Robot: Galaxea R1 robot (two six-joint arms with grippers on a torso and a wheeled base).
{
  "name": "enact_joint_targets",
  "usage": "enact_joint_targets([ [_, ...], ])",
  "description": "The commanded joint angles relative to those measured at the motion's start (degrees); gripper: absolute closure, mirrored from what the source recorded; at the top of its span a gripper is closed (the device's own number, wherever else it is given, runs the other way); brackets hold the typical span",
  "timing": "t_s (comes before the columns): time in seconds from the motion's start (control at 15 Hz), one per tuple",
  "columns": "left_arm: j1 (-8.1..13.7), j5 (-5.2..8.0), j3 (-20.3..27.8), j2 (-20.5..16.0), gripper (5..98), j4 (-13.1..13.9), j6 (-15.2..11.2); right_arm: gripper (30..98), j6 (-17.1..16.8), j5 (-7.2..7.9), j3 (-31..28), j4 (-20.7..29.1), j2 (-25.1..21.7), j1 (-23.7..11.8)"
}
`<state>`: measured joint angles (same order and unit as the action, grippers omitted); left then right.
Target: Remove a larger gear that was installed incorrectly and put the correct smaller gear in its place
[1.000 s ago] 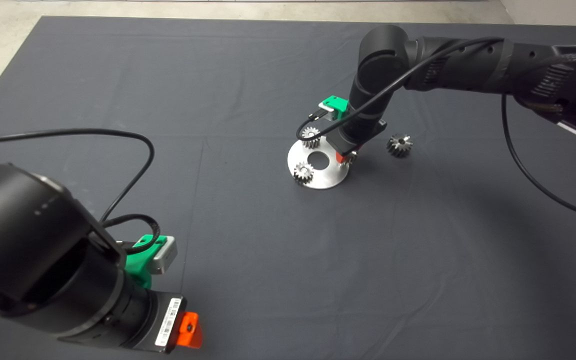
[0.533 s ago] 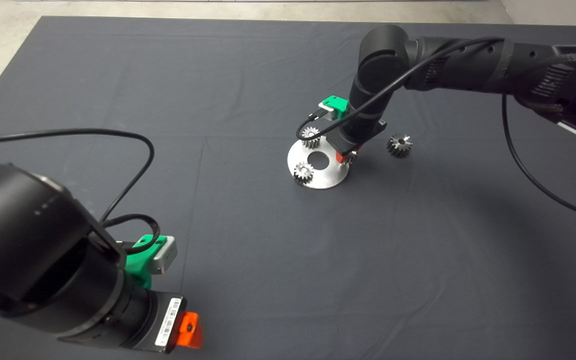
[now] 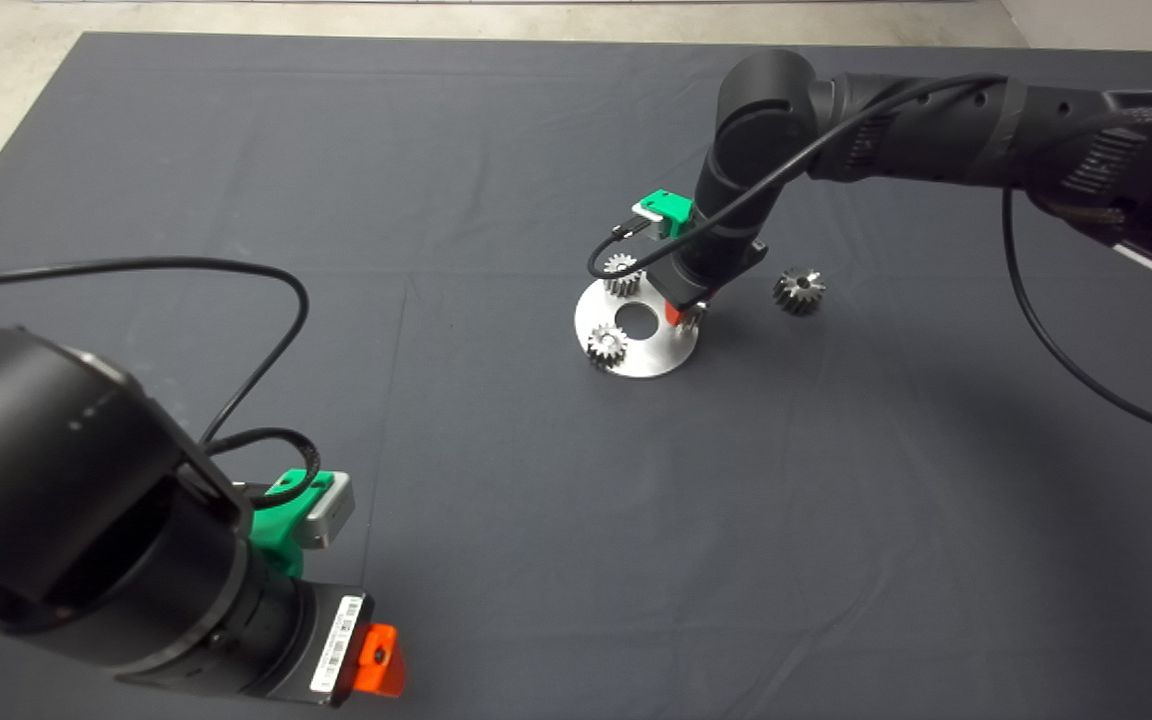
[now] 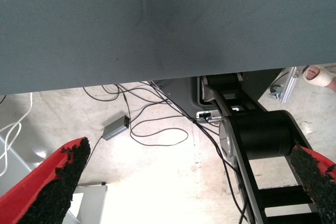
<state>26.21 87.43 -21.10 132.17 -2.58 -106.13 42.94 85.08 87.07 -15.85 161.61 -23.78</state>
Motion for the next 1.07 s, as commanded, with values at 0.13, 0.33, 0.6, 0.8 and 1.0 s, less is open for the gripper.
enact_joint_targets([
  [0.13,0.4,0.90,1.0,-0.2,5.4,1.2,0.0,88.1,0.1,-2.37,-0.1,1.7,-0.1,-1.4],
  [0.33,0.3,0.89,1.0,-0.3,5.4,1.2,0.0,88.1,0.0,-2.29,-0.1,1.7,-0.5,-1.4],
  [0.6,0.3,0.86,1.0,-0.2,5.4,1.2,0.0,88.1,-0.2,-1.94,-0.1,1.6,-0.5,-1.4],
  [0.8,0.3,0.81,1.0,-0.2,5.4,1.2,-0.1,88.1,-0.3,-0.62,-0.4,1.6,-0.8,-1.5],
  [1.0,0.3,0.81,1.0,-0.2,5.4,1.2,-0.1,88.1,-0.3,-0.26,-0.5,1.7,-0.6,-1.7],
])
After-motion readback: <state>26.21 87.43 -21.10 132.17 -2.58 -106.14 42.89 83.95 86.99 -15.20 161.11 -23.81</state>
